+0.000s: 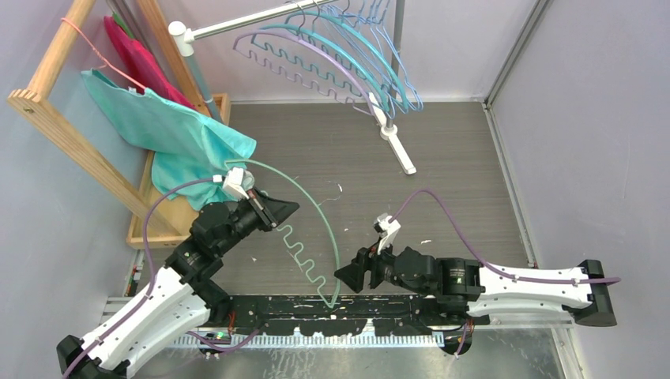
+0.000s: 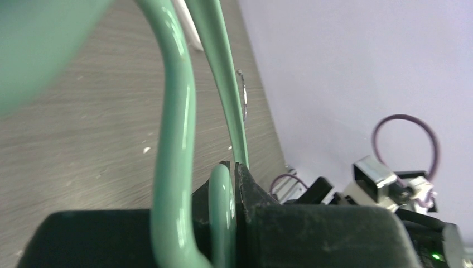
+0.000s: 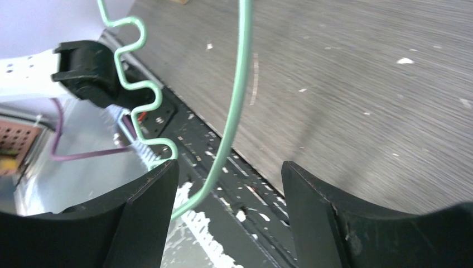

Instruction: Organize the hangers

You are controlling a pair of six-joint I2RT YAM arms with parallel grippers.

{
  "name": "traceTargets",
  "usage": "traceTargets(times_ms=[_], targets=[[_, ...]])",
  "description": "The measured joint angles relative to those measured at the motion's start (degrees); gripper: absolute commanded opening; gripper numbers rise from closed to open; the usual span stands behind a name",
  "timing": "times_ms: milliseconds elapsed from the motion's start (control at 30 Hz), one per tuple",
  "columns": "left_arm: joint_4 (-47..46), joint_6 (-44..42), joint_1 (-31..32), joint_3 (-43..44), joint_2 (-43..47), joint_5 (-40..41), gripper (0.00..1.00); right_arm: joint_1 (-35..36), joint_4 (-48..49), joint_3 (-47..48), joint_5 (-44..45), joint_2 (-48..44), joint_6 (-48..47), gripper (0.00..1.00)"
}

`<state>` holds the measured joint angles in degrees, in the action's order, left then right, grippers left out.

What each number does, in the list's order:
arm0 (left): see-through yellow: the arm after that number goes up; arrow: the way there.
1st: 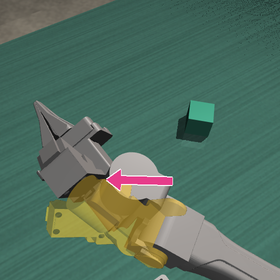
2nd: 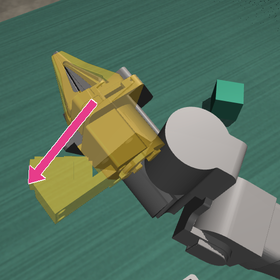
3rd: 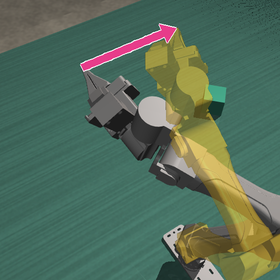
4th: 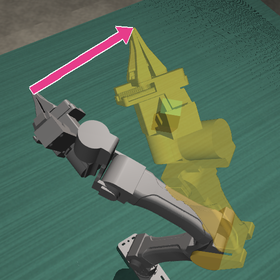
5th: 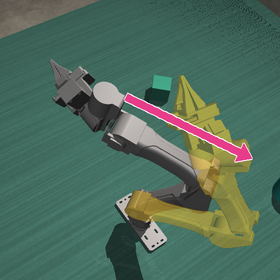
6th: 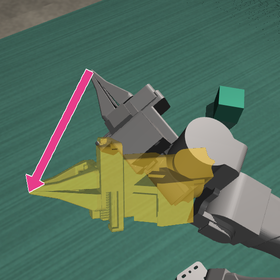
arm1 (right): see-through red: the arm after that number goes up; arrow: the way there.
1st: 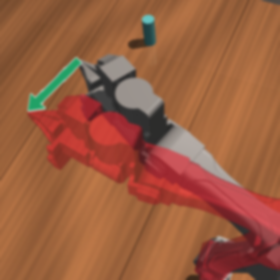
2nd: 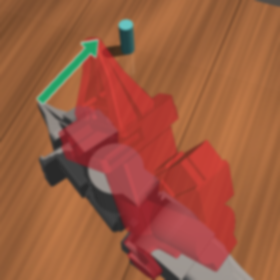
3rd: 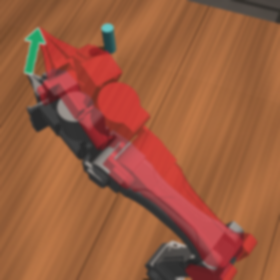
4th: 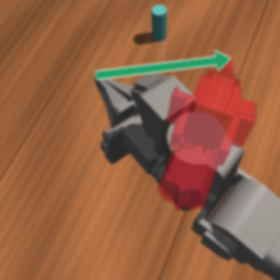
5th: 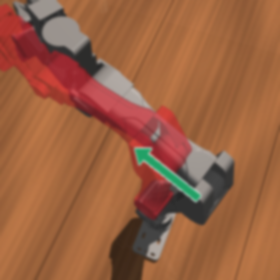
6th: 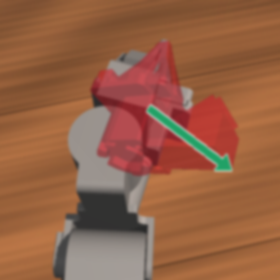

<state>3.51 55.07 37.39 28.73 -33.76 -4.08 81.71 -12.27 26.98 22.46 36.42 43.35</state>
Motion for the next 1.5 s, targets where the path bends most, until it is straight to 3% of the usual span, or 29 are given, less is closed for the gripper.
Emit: traceTargets(times_ms=[400,433,633,700,800,867,900,1200,1500], targets=[[-15.1,0.0,0.0,3.2,-3.4,-7.8,0.0,0.0,18.1,-0.8,-13.0,7.4,-5.6,0.72],[-16.4,0.3,0.0,3.2,-3.7,-8.4,0.0,0.0,19.0,-0.8,-13.6,7.8,-6.0,0.69],[-22.7,1.6,0.0,3.2,-4.6,-9.8,0.02,-0.1,22.6,-0.7,-14.5,10.0,-7.4,0.12],[-23.0,1.1,0.0,3.2,-4.4,-9.8,0.14,-0.1,22.7,-0.1,-14.5,10.5,-7.3,0.02],[-20.7,0.6,0.0,3.3,-3.4,-9.0,0.23,0.2,20.8,0.9,-13.2,10.2,-7.9,0.01],[-17.8,0.0,0.0,3.3,-2.4,-7.8,0.83,0.3,19.0,1.0,-11.7,9.6,-8.8,0.01],[-16.2,-0.8,0.0,3.3,-1.9,-7.2,1.0,0.5,17.4,1.1,-10.7,9.0,-10.0,0.01],[4.2,-6.6,0.0,1.6,2.3,-0.4,0.98,0.3,1.6,10.6,3.8,6.9,-17.1,0.01],[15.0,-9.5,0.0,-0.5,2.4,3.5,0.98,-3.5,-1.9,28.8,12.0,20.2,-27.7,0.01]])
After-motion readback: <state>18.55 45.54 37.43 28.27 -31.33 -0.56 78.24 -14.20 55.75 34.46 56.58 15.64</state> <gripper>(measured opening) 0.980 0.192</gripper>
